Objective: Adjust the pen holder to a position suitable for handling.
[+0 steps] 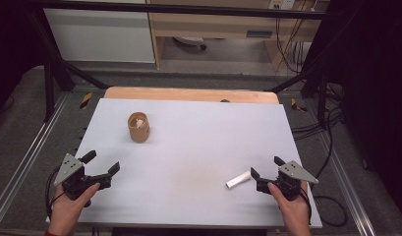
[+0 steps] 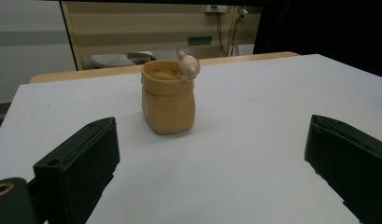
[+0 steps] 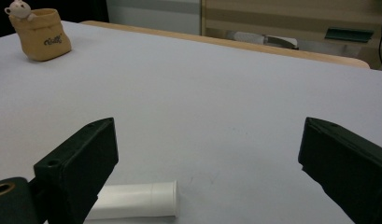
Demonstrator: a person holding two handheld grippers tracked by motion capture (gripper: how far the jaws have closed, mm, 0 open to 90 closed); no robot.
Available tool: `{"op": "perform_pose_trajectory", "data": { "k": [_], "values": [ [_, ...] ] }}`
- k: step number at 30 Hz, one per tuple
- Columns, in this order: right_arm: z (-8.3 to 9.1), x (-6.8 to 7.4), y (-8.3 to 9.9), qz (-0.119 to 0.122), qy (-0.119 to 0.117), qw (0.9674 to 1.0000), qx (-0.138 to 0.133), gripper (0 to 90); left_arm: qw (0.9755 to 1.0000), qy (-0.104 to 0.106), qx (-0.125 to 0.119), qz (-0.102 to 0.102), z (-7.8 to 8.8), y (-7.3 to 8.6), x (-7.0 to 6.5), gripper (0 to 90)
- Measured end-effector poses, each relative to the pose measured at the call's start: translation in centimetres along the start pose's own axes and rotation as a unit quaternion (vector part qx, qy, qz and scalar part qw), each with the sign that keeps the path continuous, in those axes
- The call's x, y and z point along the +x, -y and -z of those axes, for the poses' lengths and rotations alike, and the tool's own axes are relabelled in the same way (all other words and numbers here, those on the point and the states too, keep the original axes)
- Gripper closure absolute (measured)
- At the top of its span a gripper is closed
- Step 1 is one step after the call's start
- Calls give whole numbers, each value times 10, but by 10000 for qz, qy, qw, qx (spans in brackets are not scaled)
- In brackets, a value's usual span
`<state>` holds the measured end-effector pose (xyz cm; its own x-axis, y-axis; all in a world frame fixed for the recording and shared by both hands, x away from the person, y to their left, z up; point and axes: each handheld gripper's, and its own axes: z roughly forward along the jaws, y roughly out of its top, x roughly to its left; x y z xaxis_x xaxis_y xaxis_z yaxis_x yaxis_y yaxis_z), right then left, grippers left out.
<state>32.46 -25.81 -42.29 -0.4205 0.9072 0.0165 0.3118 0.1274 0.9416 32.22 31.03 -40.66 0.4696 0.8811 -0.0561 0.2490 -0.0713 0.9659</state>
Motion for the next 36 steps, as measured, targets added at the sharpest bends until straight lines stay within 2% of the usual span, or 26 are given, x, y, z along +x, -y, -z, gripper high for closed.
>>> {"op": "perform_pose_trajectory", "data": {
  "k": [10,22,28,36],
  "values": [
    [2,4,0,78,84,9999,66,38,10000,-13,35,2,0,0,0,31],
    [9,6,0,28,177,9998,54,58,10000,-28,58,-15,0,1,0,32],
    [9,7,0,-4,135,9999,59,49,10000,-25,37,-5,0,0,0,31],
    [10,18,-1,69,-40,9999,115,75,10000,-27,56,-11,0,1,0,31]
  ]
}}
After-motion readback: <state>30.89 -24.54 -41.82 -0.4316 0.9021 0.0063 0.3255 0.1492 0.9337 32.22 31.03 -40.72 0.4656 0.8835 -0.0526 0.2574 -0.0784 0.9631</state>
